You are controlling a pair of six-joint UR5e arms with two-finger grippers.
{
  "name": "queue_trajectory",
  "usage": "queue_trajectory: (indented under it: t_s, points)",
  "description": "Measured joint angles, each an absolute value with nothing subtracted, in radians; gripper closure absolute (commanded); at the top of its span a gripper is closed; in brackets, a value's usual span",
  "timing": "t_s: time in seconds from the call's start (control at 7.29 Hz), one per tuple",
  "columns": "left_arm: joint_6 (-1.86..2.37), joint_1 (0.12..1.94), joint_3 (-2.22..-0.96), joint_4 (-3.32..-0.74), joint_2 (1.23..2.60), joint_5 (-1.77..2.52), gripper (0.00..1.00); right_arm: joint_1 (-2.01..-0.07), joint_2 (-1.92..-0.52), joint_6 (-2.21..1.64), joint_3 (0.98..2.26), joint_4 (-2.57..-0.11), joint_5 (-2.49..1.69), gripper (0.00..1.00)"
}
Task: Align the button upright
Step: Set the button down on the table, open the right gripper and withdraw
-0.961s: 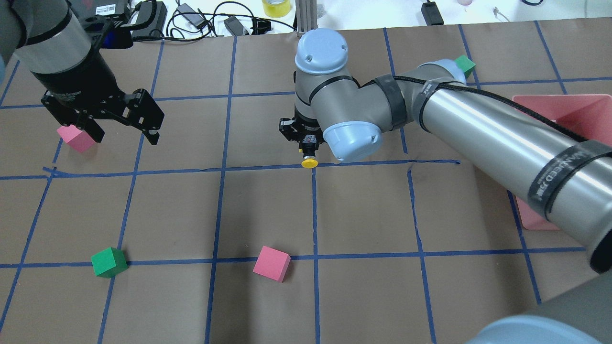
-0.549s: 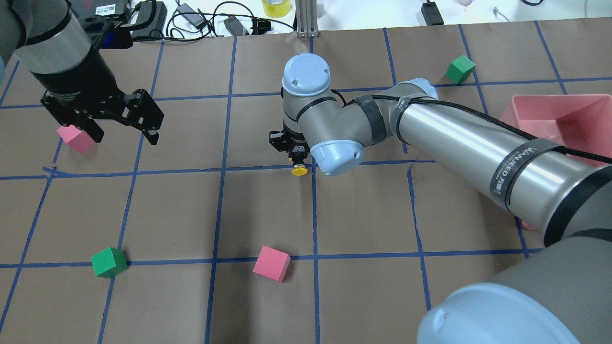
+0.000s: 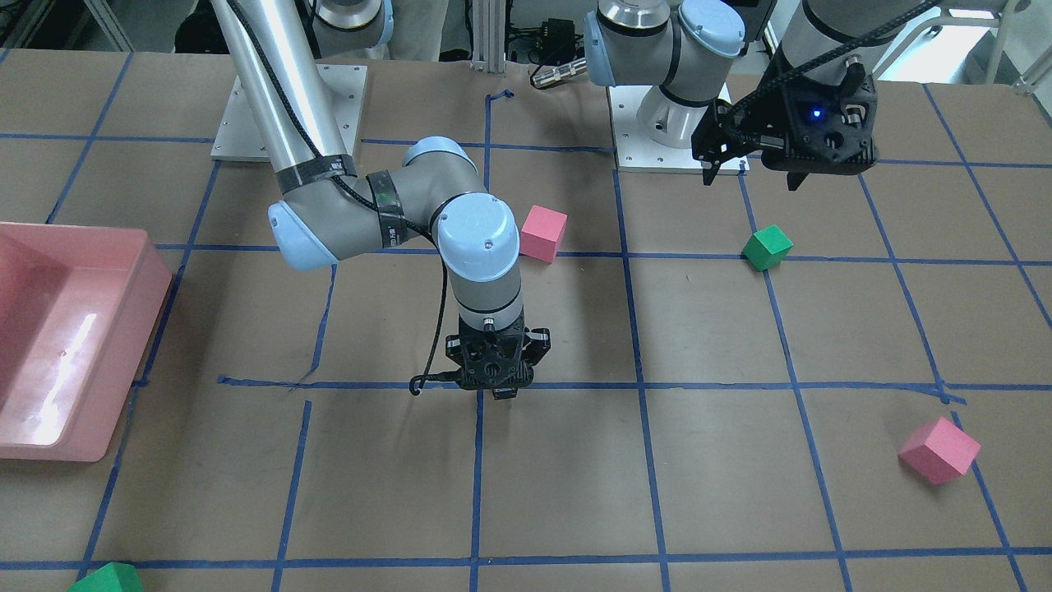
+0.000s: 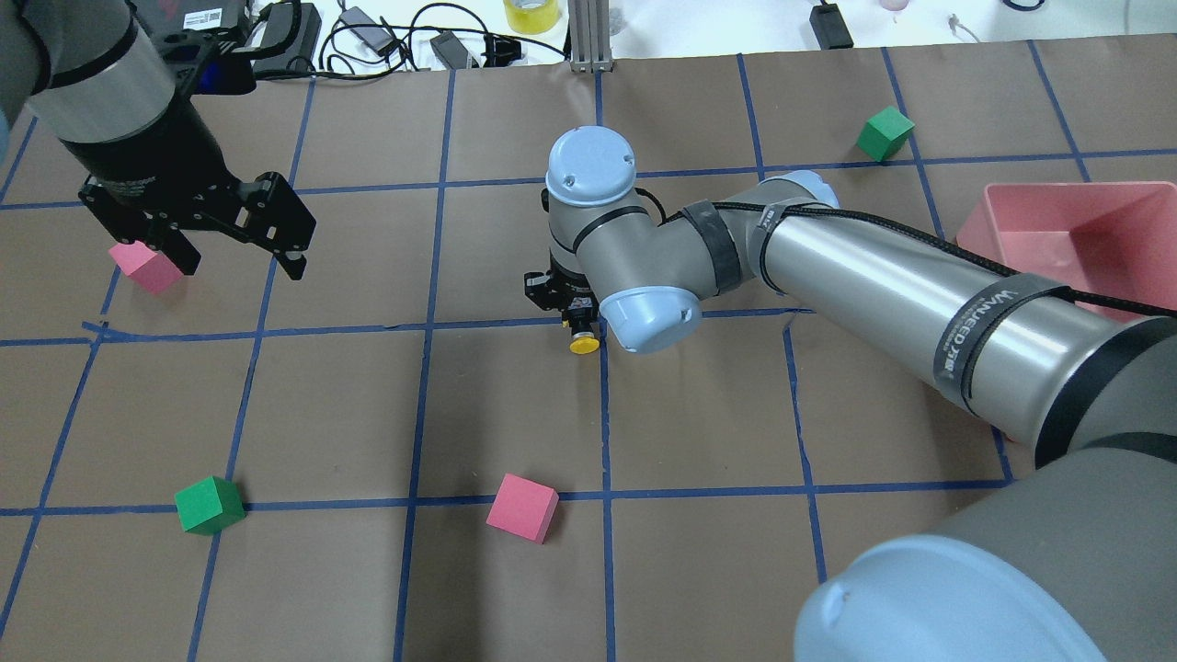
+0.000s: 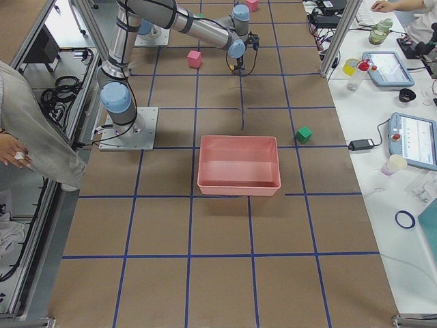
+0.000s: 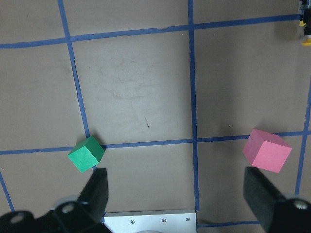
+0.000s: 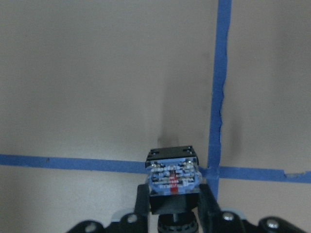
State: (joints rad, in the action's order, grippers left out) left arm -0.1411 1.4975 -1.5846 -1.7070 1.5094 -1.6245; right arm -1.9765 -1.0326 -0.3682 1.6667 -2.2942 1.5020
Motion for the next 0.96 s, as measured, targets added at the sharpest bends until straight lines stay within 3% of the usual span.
queue_trajectory:
  t_s: [0.27,0.41,0.55,0.82,0.96]
  points:
    - [-0.141,1.498,-1.585,-1.705,1.509,-1.624,0.0,-1.976,-1.034,-0.365,1.674,-2.295,1.511,0.85]
    - [-0.141,1.499,-1.585,-1.704,1.51,-1.623,0.0,-1.976,-1.036,-0.364,1.674,-2.295,1.517,0.67]
    - [-0.138,1.499,-1.579,-1.703,1.51,-1.618,0.0,-1.976,-1.036,-0.364,1.675,-2.295,1.519,0.34]
    - [-0.137,1.505,-1.569,-1.696,1.519,-1.606,0.0,-1.976,-1.038,-0.366,1.676,-2.294,1.518,0.07]
    - [-0.141,1.508,-1.573,-1.688,1.524,-1.604,0.0,-1.975,-1.042,-0.371,1.677,-2.294,1.518,0.0]
